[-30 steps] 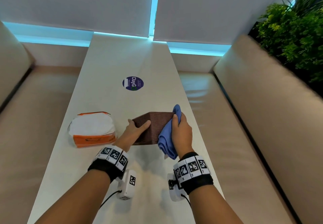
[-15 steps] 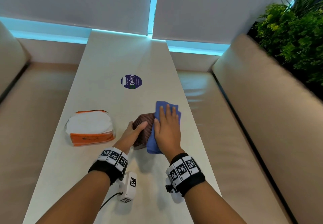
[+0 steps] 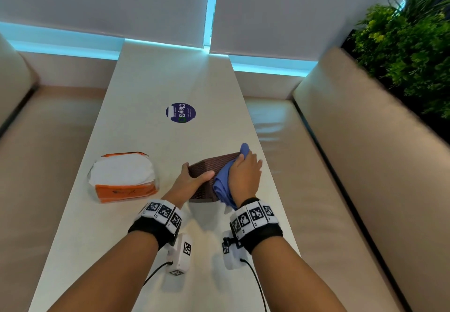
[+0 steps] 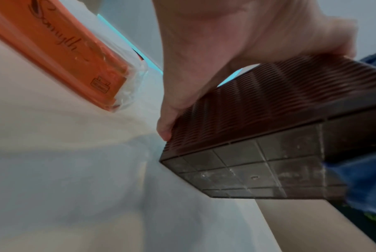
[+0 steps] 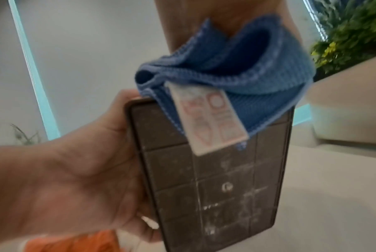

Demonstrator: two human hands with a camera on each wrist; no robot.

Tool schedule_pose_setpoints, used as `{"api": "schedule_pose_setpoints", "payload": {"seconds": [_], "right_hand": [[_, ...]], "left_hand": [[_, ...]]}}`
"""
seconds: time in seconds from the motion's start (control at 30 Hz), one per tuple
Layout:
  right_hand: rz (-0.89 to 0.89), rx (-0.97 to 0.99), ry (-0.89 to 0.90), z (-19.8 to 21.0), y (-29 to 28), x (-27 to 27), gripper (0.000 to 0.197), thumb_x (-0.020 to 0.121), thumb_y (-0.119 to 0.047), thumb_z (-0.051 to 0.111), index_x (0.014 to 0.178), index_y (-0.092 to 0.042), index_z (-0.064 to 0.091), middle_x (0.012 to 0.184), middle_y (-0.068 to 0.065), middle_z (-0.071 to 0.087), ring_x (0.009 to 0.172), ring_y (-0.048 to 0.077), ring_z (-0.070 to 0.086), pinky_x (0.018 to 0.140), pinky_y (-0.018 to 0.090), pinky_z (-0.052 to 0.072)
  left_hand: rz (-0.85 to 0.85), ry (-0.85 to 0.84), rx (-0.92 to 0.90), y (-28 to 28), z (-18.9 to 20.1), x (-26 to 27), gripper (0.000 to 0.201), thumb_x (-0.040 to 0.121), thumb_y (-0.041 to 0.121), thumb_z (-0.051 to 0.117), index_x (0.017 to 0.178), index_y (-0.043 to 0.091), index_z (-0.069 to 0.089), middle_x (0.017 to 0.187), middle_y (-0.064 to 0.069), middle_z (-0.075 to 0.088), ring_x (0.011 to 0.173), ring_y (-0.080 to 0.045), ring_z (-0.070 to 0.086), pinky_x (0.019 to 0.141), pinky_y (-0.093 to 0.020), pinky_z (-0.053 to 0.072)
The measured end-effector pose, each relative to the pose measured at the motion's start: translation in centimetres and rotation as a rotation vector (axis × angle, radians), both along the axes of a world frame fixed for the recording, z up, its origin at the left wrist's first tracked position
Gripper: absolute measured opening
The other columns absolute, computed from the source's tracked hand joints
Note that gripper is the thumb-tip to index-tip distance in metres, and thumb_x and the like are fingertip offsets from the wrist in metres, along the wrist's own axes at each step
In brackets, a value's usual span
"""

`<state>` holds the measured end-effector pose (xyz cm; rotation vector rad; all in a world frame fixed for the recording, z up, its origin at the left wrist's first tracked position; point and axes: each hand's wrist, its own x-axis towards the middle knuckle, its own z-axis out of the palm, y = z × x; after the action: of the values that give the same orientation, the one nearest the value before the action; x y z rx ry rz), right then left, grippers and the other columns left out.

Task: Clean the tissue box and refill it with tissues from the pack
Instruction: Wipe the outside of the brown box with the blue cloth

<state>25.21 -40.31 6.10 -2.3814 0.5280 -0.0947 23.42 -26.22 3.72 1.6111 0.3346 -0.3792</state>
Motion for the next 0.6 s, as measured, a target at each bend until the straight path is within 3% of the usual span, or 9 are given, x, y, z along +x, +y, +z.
{"api": "schedule_pose_setpoints", "payload": {"seconds": [0.1,0.17,0.23,0.3,0.4,0.47,0.53,0.6], "right_hand": [[0.143,-0.057,-0.105,0.5,1.0,-1.9,0.051,0.102,-0.025,0.025,0.149,-0.005,0.019,0.159,0.011,0.018,0.148,0.025,0.01,0.122,0.036,0.007],[0.318,-0.152,-0.178,0.5,1.7,-3.2,0.059,0.097,-0.035,0.015,0.15,-0.008,0.019,0.159,0.009,0.015,0.149,0.023,0.009,0.121,0.034,0.002],[0.448,-0.205,-0.188,0.5,2.0,-3.9,0.071,0.088,-0.042,0.005,0.15,-0.012,0.018,0.16,0.006,0.011,0.149,0.022,0.006,0.119,0.033,-0.003],[0.42,-0.159,-0.162,0.5,1.8,-3.2,0.064,0.093,-0.041,0.012,0.151,-0.015,0.014,0.161,0.004,0.008,0.149,0.02,0.003,0.119,0.033,-0.003],[0.293,-0.085,-0.114,0.6,1.3,-1.7,0.055,0.101,-0.032,0.026,0.152,-0.015,0.012,0.161,0.004,0.009,0.149,0.019,0.005,0.121,0.035,0.004],[0.222,-0.026,-0.084,0.6,0.8,-0.8,0.053,0.101,-0.031,0.029,0.15,-0.013,0.019,0.157,0.007,0.023,0.145,0.024,0.021,0.118,0.036,0.019],[0.16,0.078,-0.015,0.9,-0.1,0.0,0.046,0.101,-0.032,0.029,0.141,-0.011,0.038,0.137,0.012,0.049,0.126,0.03,0.047,0.101,0.037,0.039],[0.13,0.161,0.063,1.1,-1.0,0.7,0.042,0.101,-0.033,0.027,0.118,-0.006,0.054,0.106,0.013,0.061,0.098,0.031,0.057,0.081,0.033,0.042]], "left_hand": [[0.024,0.007,0.024,-0.1,0.4,0.0,0.128,0.043,0.071,0.068,0.146,0.009,0.024,0.139,-0.011,0.051,0.122,-0.027,0.054,0.107,-0.044,0.043],[0.029,0.012,0.026,-0.1,0.7,0.1,0.118,0.047,0.066,0.068,0.142,0.008,0.029,0.132,-0.012,0.054,0.115,-0.026,0.057,0.103,-0.043,0.045],[0.019,0.015,0.019,0.0,0.7,0.3,0.121,0.044,0.068,0.068,0.142,0.009,0.029,0.132,-0.012,0.055,0.113,-0.026,0.058,0.103,-0.045,0.046],[0.014,0.025,0.011,0.1,0.9,0.4,0.126,0.039,0.069,0.066,0.143,0.009,0.028,0.132,-0.012,0.054,0.115,-0.027,0.057,0.104,-0.045,0.045],[0.014,0.04,-0.011,0.0,1.2,0.5,0.126,0.04,0.069,0.066,0.143,0.008,0.028,0.134,-0.011,0.052,0.117,-0.027,0.056,0.102,-0.04,0.045],[0.019,0.061,-0.011,0.0,1.0,0.6,0.112,0.058,0.065,0.07,0.145,0.009,0.027,0.14,-0.01,0.049,0.122,-0.026,0.052,0.099,-0.036,0.043],[0.033,0.084,0.001,0.2,0.3,0.7,0.089,0.081,0.051,0.066,0.148,0.01,0.023,0.146,-0.009,0.044,0.126,-0.025,0.048,0.095,-0.033,0.038],[0.027,0.101,0.009,0.3,-0.3,0.8,0.086,0.087,0.047,0.061,0.151,0.011,0.016,0.15,-0.008,0.039,0.128,-0.024,0.045,0.097,-0.034,0.036]]}}
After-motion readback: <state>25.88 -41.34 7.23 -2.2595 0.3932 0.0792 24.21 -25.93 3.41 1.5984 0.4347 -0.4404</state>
